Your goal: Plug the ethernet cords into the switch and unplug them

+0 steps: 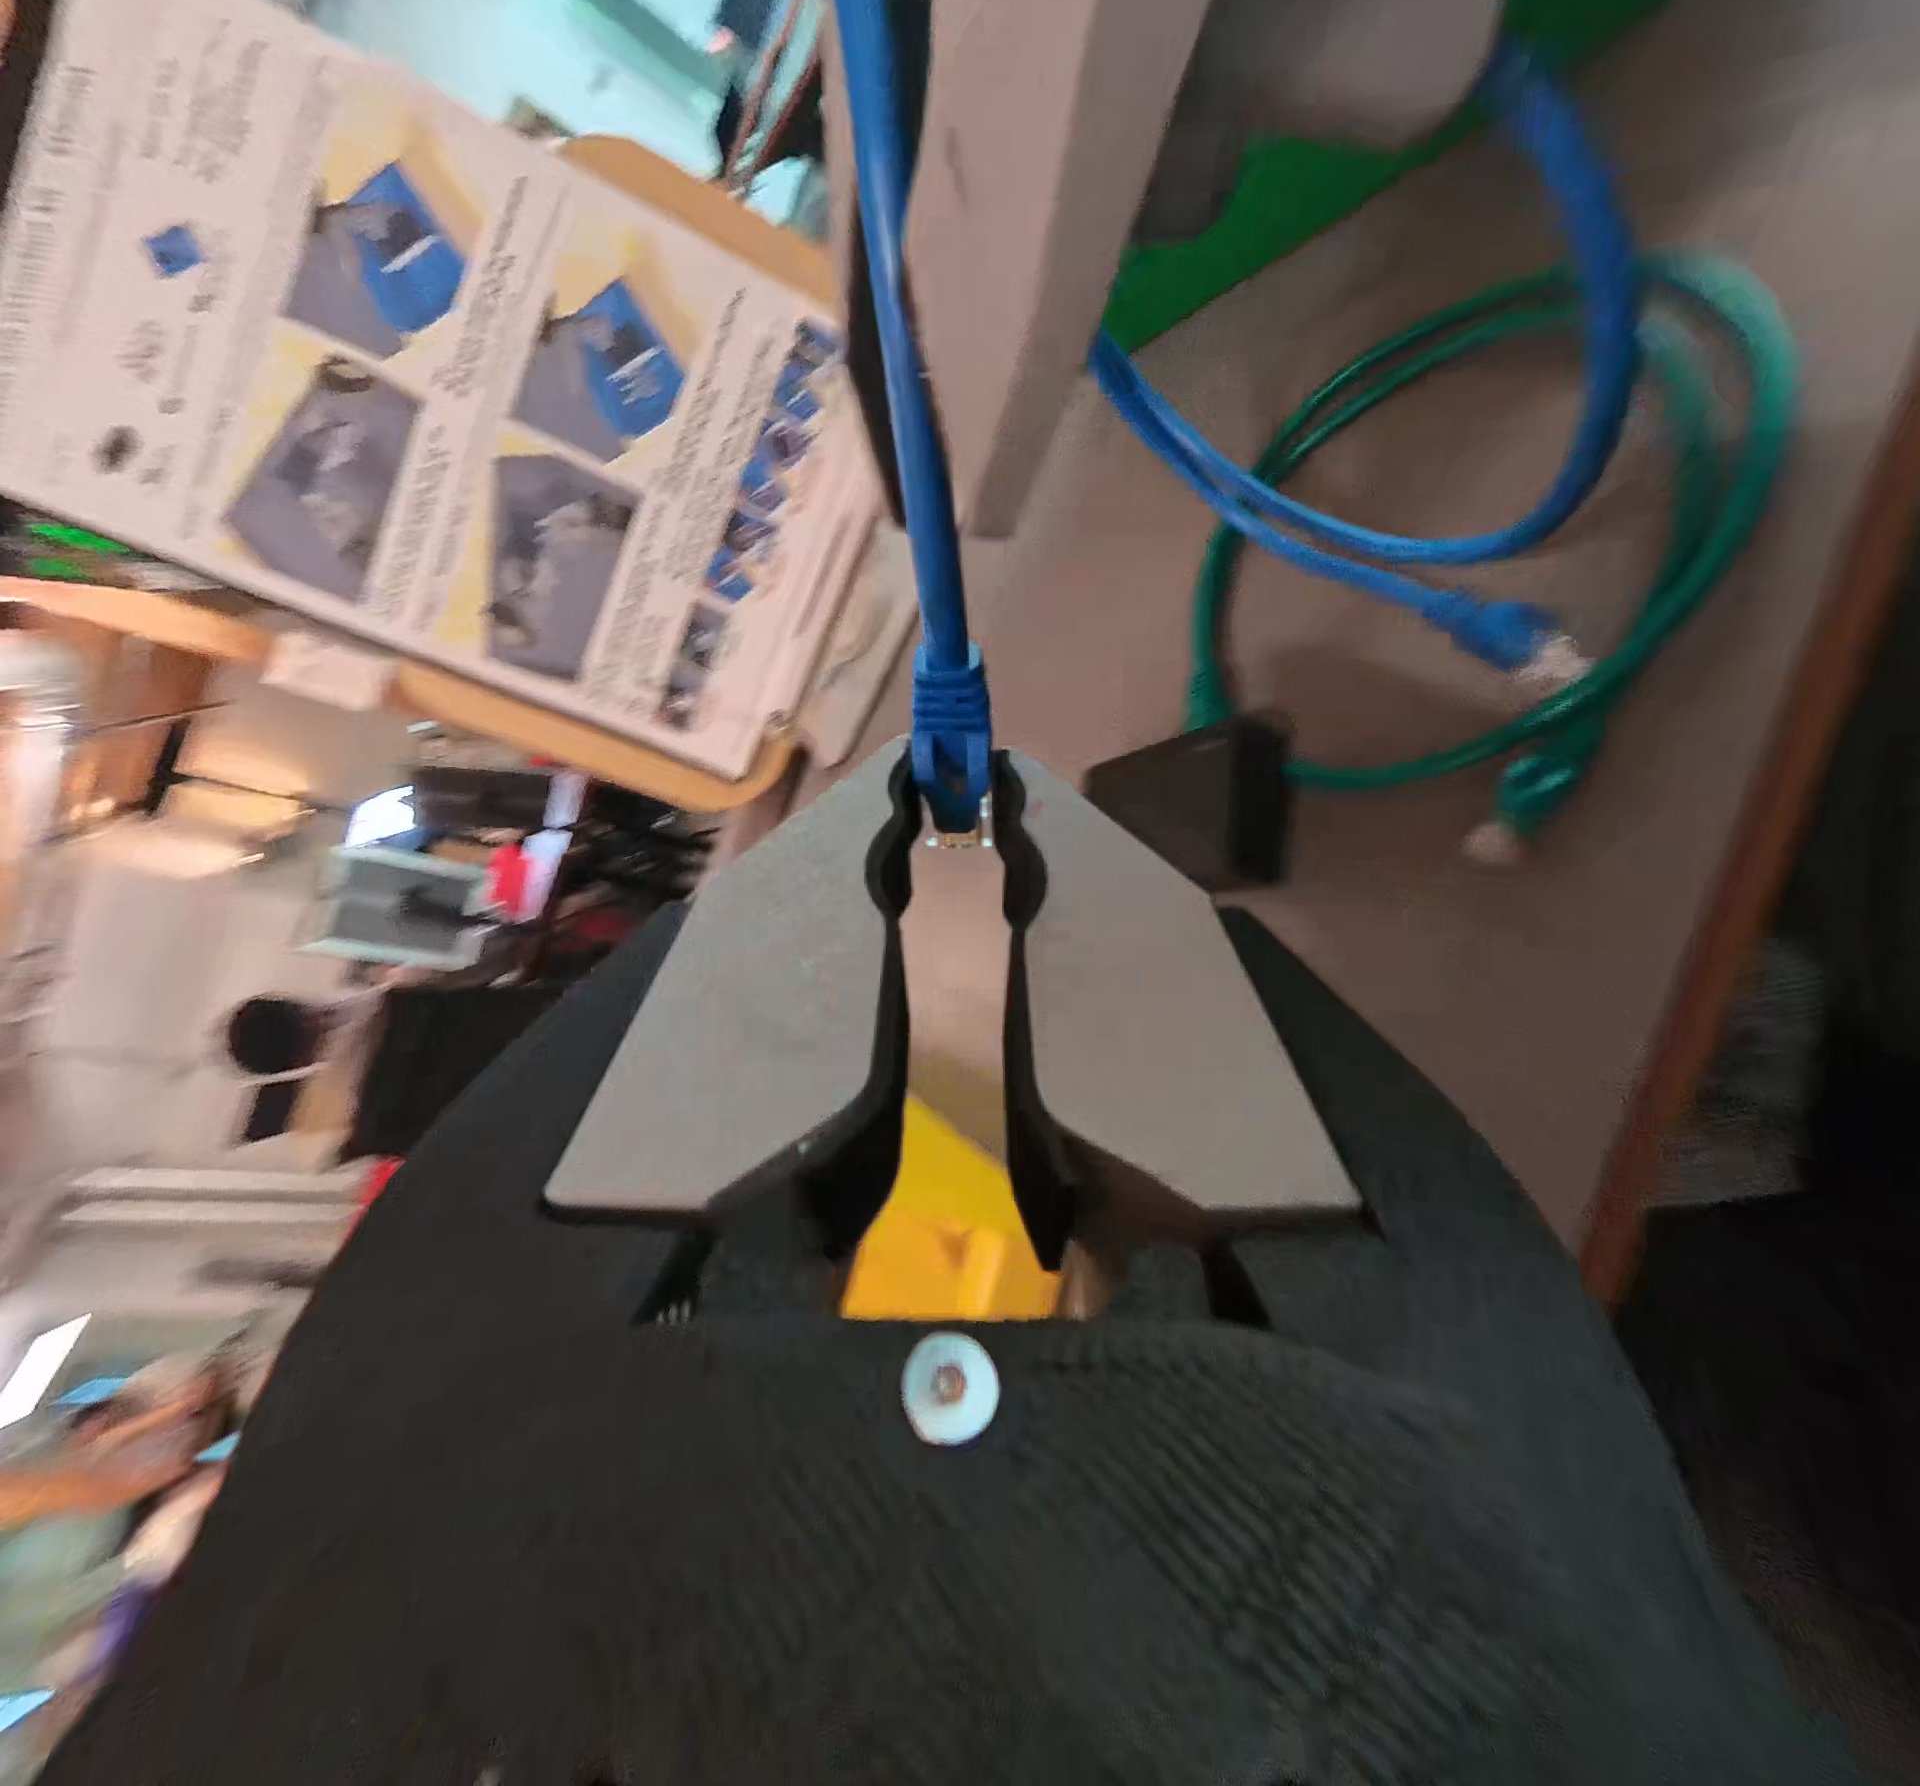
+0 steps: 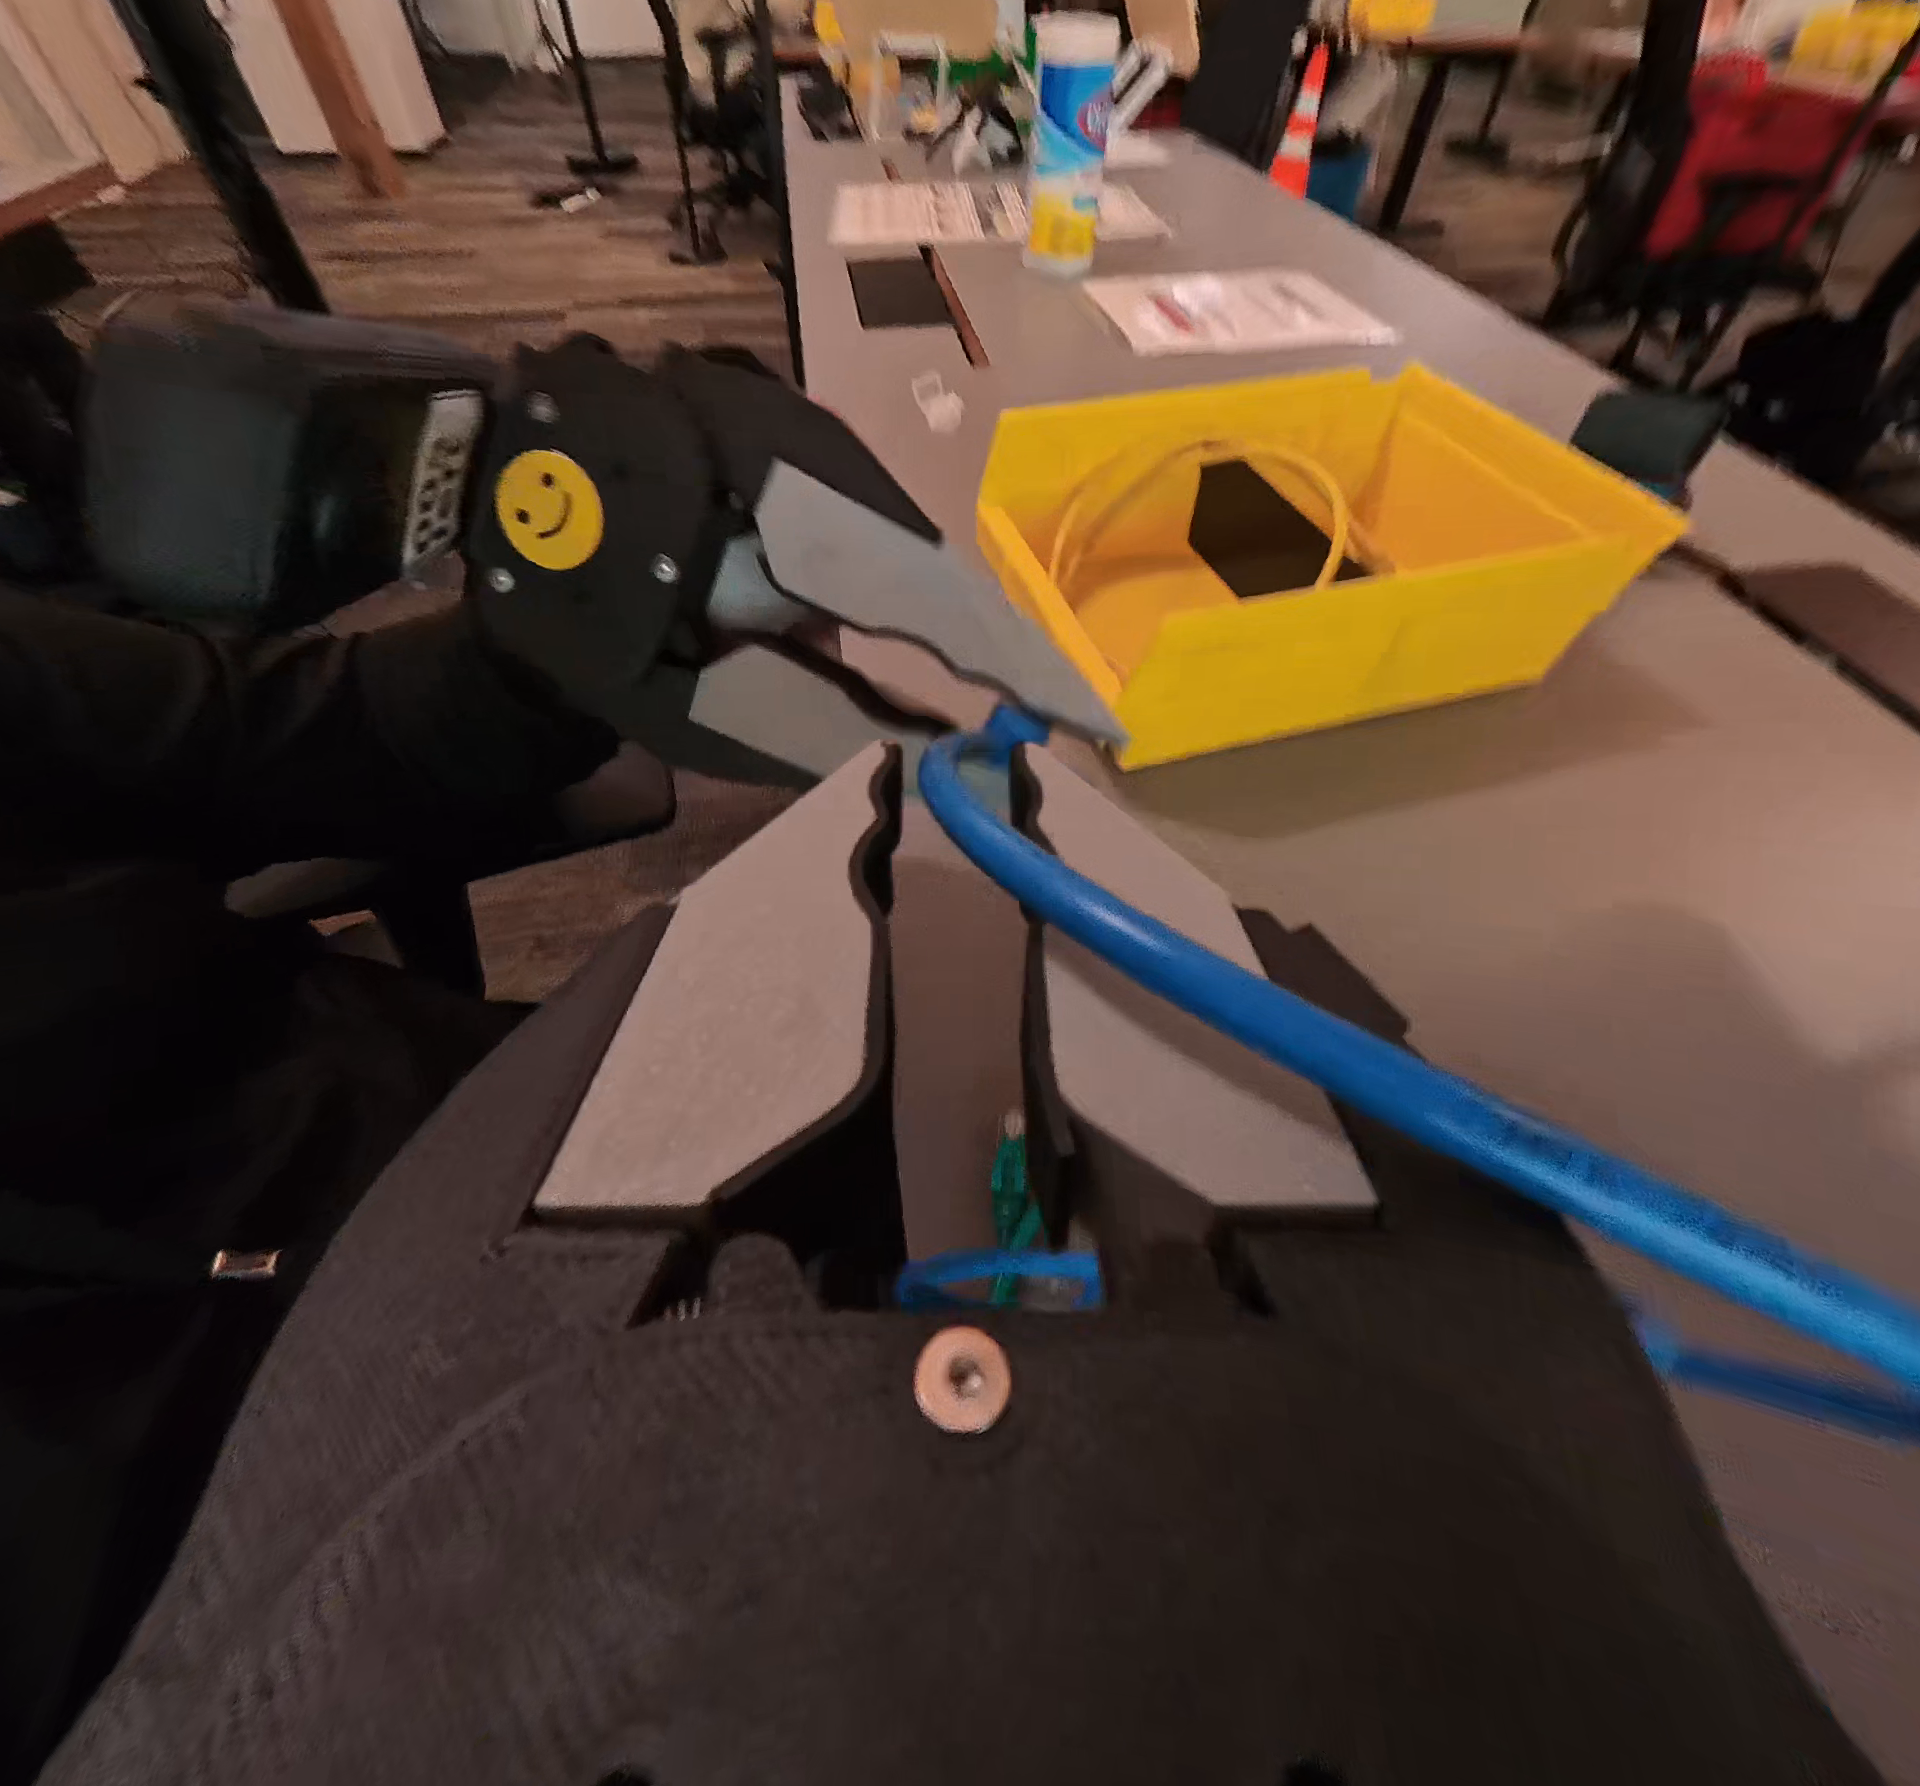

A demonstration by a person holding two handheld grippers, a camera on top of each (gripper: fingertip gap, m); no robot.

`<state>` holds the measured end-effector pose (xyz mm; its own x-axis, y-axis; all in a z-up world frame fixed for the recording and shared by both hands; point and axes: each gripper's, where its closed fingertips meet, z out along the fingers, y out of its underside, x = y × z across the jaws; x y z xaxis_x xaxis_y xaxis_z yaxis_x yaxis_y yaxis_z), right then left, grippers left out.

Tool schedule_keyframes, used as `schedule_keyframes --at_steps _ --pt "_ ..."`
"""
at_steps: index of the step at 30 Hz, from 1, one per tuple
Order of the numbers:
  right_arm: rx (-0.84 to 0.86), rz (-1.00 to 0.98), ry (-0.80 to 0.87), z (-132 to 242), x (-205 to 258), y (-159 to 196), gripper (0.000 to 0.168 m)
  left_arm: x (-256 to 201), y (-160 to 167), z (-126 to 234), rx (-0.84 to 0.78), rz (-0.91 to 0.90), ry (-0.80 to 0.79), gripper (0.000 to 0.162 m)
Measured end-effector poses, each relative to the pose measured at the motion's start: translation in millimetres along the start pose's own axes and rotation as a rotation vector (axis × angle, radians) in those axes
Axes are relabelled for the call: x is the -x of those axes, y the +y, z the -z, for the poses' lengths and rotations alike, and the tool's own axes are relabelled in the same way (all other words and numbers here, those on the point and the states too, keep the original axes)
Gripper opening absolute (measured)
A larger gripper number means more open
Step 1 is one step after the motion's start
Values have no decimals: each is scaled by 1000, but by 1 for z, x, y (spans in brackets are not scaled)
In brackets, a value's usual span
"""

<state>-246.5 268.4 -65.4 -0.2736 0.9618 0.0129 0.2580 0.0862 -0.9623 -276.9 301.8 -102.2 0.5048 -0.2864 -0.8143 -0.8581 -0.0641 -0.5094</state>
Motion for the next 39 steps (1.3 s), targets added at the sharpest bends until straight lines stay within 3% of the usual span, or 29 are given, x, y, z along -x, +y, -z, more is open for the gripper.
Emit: schedule_keyframes --at_steps 4,7,12,15,17,21,29,34,39 --pt "168 -135 -116 -5 9 31 34 37 17 -1 122 -262 -317 10" --pt "267 -135 -197 3 22 44 32 49 21 -2 124 -399 -451 9" --pt "51 -119 -328 31 45 0 26 43 22 -10 100 -577 -512 10" --pt "-68 -143 -206 37 22 -18 32 37 10 -8 63 -689 -569 10" --pt "-70 -174 -135 33 6 -15 34 36 5 -7 58 -707 -596 10" --pt "-5 -245 -180 13 5 2 40 34 -5 -5 32 -765 -651 10" --pt "64 -265 -91 -21 -6 23 43 28 -7 -9 33 -798 -677 10" --pt "13 -295 -86 -22 -13 20 10 33 -11 -3 22 -789 -722 10" --pt "1 -268 -81 -20 -16 20 7 33 -12 -4 17 -777 -721 11"
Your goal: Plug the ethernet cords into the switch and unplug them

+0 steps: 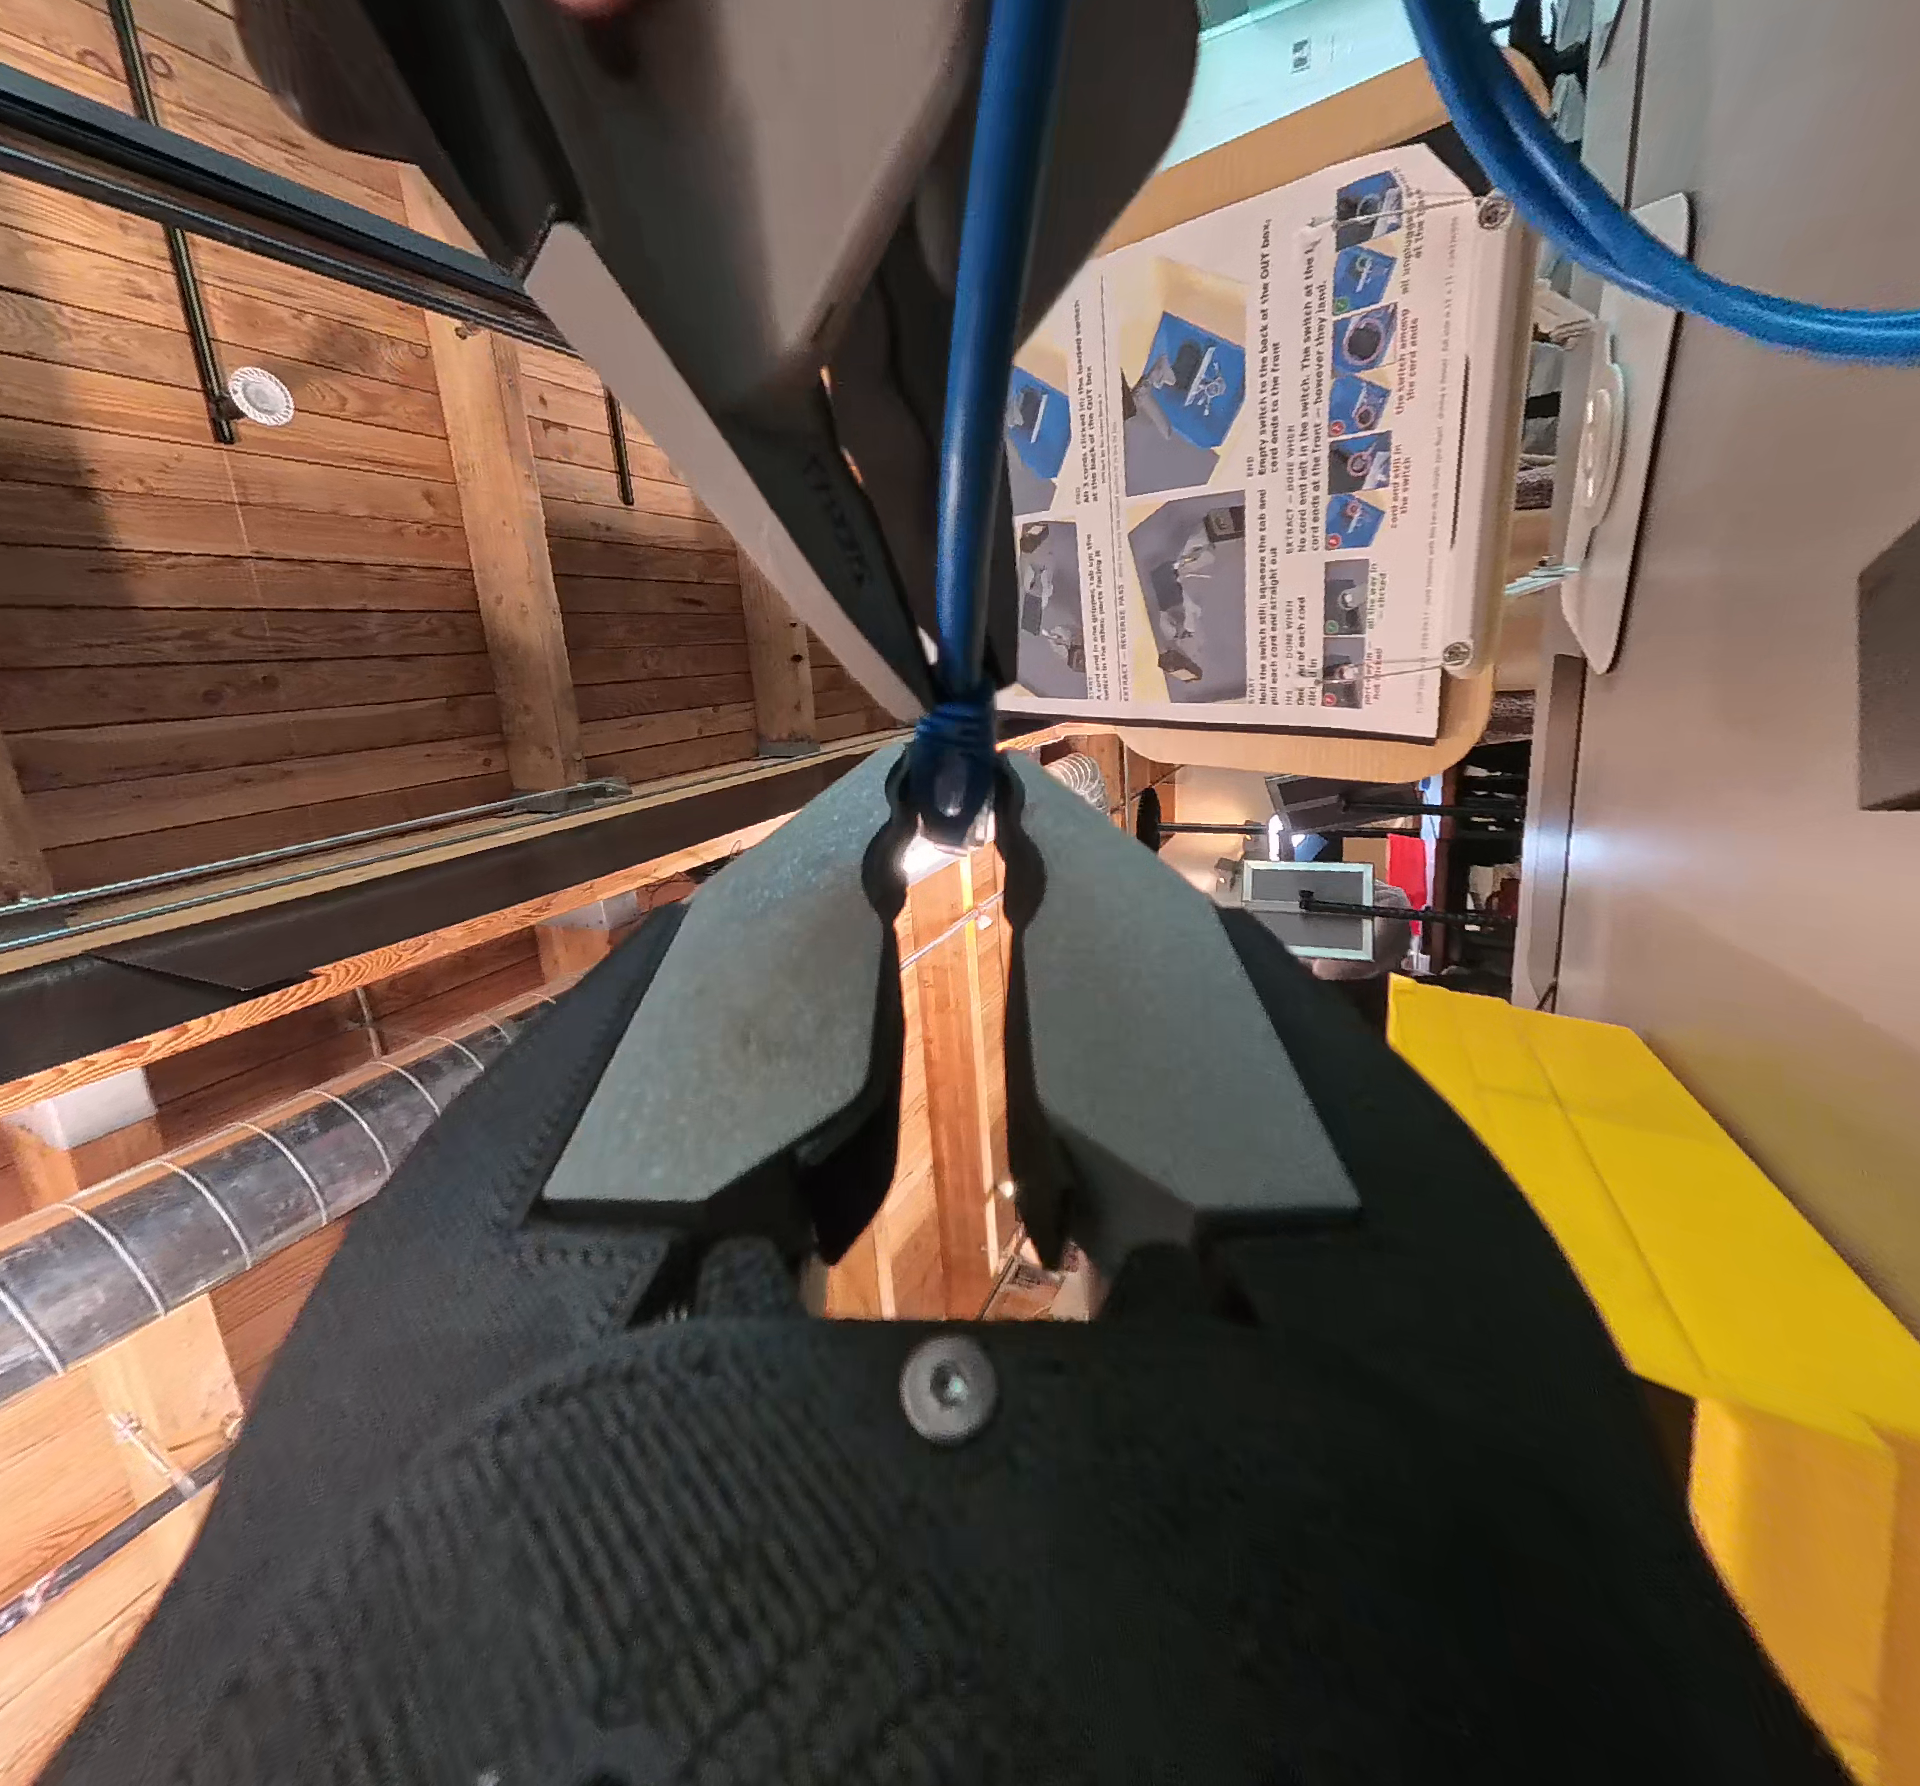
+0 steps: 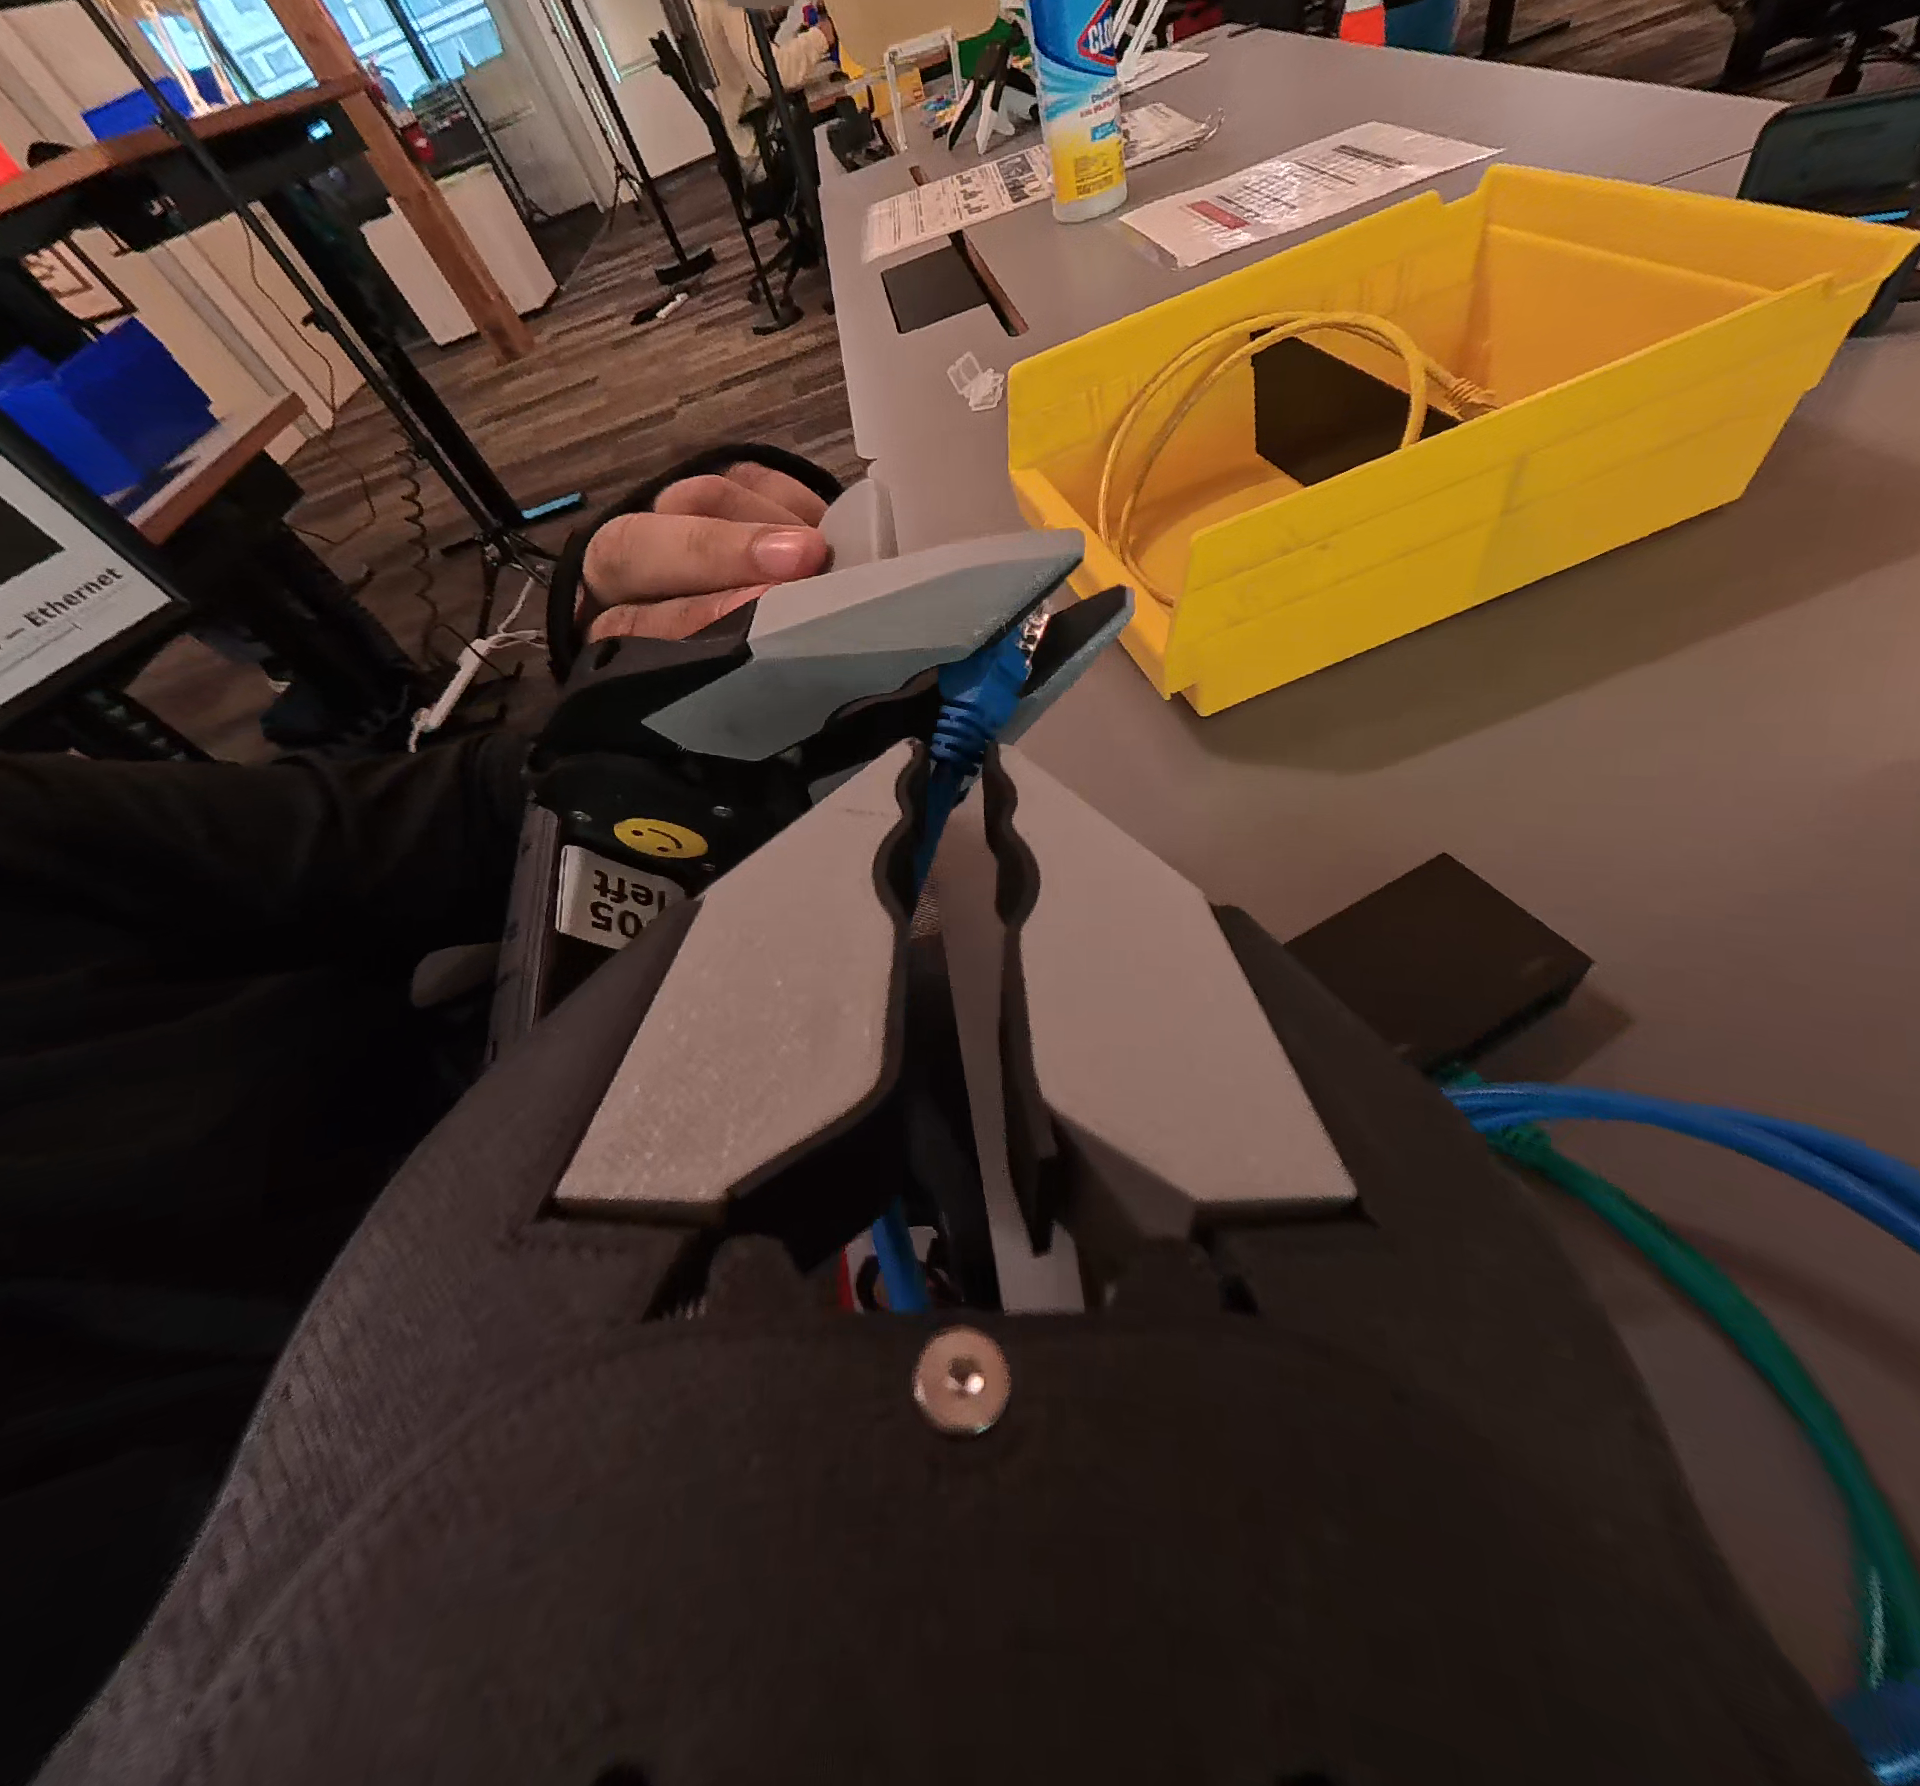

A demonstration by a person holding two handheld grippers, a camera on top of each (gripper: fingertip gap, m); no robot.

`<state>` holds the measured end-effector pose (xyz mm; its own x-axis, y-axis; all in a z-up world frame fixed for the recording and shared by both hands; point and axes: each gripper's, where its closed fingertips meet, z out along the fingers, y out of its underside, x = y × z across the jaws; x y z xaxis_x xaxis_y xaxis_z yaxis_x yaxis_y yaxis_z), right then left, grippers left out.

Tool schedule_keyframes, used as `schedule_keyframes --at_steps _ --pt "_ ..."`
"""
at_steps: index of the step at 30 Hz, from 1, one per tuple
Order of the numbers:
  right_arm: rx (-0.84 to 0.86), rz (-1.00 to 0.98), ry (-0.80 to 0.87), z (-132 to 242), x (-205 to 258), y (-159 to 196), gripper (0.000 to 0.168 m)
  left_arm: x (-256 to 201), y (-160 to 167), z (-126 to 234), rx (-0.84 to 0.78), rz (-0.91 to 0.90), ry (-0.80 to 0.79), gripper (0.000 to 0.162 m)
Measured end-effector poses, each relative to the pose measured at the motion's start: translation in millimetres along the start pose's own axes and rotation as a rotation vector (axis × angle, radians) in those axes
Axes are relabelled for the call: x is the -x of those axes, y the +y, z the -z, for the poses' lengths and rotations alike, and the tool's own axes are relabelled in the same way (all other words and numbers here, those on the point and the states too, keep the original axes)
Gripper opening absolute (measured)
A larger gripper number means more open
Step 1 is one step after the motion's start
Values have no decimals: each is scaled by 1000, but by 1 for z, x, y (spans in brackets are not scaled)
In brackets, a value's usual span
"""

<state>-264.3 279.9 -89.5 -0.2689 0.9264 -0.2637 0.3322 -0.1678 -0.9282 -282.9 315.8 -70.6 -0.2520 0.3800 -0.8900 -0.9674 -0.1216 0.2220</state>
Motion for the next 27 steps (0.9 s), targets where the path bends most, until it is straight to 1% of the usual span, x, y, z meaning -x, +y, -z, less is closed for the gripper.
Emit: schedule_keyframes --at_steps 4,6,8,9,11,12,14,17,19,21,25,27 --pt "32 40 50 1 -5 3 5 -7 -1 -2 -8 70 41 12" --pt "37 45 58 2 -6 4 5 -8 -2 -2 -7 69 45 12" --pt "37 16 33 1 -4 5 6 -7 -2 -1 -9 49 38 11" --pt "42 -12 13 1 -3 6 7 -8 -3 0 -14 37 38 11" --pt "68 -82 -75 -1 4 12 20 -6 -5 0 -15 14 20 11" --pt "75 -117 -117 -3 6 14 20 -5 -6 0 -13 1 3 11" --pt "48 -153 -134 -5 1 14 7 -3 -5 -1 1 -13 -12 12" --pt "20 -187 -175 -5 -1 11 7 -3 -2 -1 -1 13 -9 12" --pt "35 -149 -135 -4 -5 13 6 -8 -3 -1 -8 87 47 14" --pt "71 -83 -60 -4 -11 17 6 -14 -5 0 -33 163 118 15" --pt "187 98 111 0 -22 28 6 -24 -13 9 -131 292 281 19" --pt "239 188 187 1 -27 32 6 -25 -13 13 -161 359 342 18"
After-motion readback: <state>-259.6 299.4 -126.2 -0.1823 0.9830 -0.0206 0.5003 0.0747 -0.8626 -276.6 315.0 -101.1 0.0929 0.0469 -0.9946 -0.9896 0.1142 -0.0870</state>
